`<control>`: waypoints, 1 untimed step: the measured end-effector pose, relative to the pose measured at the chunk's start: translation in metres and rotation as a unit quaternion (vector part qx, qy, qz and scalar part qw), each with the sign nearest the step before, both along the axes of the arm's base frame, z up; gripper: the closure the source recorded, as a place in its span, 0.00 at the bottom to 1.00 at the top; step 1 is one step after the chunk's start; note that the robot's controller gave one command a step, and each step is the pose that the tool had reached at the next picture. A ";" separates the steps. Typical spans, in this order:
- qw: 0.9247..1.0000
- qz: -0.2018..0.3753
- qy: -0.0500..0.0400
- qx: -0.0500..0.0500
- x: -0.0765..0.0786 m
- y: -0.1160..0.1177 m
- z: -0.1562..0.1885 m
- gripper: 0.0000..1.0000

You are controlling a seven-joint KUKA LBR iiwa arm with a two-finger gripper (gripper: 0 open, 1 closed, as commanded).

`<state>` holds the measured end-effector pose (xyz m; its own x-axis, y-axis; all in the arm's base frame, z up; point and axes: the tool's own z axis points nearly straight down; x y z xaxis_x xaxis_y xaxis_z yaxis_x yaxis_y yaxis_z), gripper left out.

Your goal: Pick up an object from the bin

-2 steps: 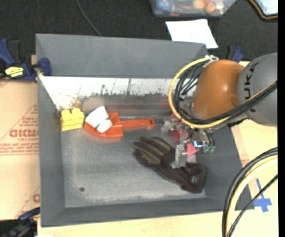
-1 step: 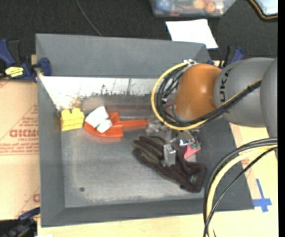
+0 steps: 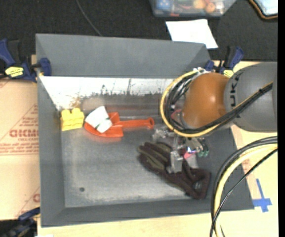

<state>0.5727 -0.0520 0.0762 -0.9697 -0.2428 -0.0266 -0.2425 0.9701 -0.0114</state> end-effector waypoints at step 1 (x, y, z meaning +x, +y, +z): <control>1.000 0.025 0.000 -0.001 0.010 0.003 -0.003 1.00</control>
Offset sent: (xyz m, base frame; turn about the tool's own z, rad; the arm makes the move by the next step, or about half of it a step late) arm 0.0000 0.0000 0.0000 0.0000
